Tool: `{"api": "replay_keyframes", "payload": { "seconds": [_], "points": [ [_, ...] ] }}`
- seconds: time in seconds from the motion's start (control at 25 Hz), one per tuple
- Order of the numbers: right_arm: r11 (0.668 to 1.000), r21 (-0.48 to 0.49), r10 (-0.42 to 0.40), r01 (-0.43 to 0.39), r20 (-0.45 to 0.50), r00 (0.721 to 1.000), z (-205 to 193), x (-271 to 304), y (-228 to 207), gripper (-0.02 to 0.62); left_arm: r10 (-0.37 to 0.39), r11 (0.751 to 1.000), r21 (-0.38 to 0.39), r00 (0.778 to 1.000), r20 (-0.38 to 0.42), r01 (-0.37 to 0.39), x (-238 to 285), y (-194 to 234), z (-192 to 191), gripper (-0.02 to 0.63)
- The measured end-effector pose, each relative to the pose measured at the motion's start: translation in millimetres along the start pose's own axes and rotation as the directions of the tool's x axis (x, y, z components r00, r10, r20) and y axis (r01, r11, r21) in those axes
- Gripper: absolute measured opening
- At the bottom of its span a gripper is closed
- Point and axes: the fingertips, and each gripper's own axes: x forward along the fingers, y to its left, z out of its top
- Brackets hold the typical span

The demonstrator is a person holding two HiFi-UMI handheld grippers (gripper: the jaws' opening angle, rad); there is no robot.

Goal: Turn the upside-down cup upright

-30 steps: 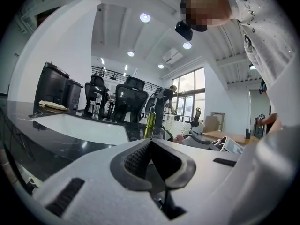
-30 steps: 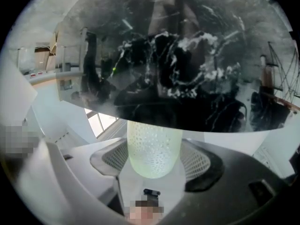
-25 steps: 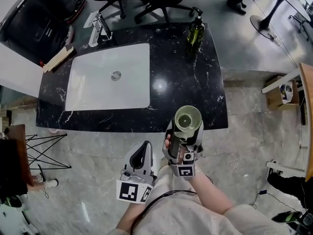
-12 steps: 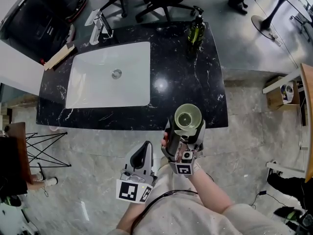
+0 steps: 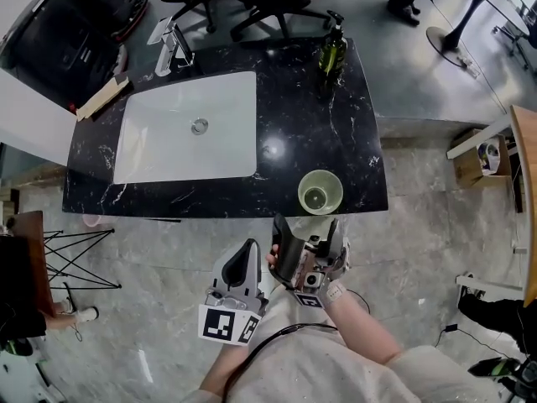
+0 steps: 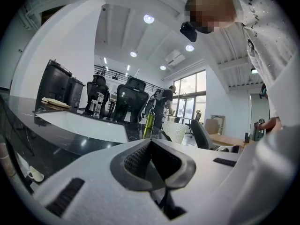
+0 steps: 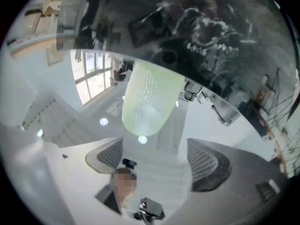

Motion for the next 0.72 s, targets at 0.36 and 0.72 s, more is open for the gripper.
{"api": "replay_keyframes", "payload": {
  "seconds": [0.36,0.72],
  "points": [
    [0.748,-0.551,-0.531,0.37,-0.164,0.831,-52,-16,-10,0.342,-0.077,0.997,-0.006,0.996,0.047,0.077,9,-16,12,0.006],
    [-0.136,-0.945,-0.817,0.296,0.276,0.507,-39,-25,19,0.023,-0.207,0.978,0.007,0.977,0.058,0.206,25,-57,12,0.006]
  ]
}}
